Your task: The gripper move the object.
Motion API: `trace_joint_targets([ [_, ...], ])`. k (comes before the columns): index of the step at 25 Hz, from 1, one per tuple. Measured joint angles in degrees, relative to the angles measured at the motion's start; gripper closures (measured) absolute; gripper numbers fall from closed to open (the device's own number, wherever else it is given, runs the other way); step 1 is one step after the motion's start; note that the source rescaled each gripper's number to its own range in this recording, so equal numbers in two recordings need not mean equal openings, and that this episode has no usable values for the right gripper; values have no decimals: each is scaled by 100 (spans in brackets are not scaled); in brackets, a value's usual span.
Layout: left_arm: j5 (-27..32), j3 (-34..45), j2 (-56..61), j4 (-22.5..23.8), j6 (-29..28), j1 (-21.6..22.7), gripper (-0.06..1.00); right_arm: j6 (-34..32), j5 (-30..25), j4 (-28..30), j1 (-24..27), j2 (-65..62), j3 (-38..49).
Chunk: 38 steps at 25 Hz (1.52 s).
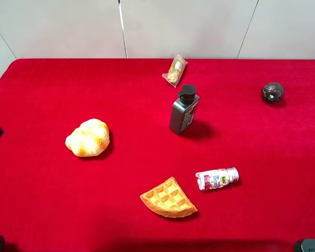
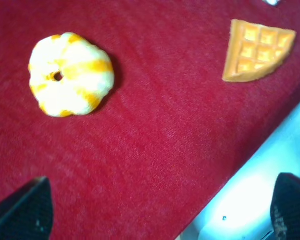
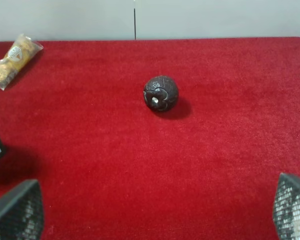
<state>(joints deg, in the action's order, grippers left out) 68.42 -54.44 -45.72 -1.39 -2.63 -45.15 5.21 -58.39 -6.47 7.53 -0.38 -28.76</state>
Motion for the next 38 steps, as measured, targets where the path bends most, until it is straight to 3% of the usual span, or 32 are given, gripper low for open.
trace_joint_targets([
  [4, 4, 347, 455, -221, 102, 468, 15, 0, 0, 0, 0, 0, 0],
  [8, -75, 964, 1156, -501, 263, 1208, 15, 0, 0, 0, 0, 0, 0],
  [9, -233, 1253, 1566, -607, 359, 1610, 15, 0, 0, 0, 0, 0, 0],
  [15, -768, 1879, 2646, -651, 651, 2651, 15, 0, 0, 0, 0, 0, 0],
  [23, -825, 2273, 3725, -644, 1368, 3701, 15, 0, 0, 0, 0, 0, 0],
  [28, -721, 2601, 4125, -644, 1561, 3989, 15, 0, 0, 0, 0, 0, 0],
  [38, -686, 2601, 4595, -624, 1565, 4007, 10, 0, 0, 0, 0, 0, 0],
])
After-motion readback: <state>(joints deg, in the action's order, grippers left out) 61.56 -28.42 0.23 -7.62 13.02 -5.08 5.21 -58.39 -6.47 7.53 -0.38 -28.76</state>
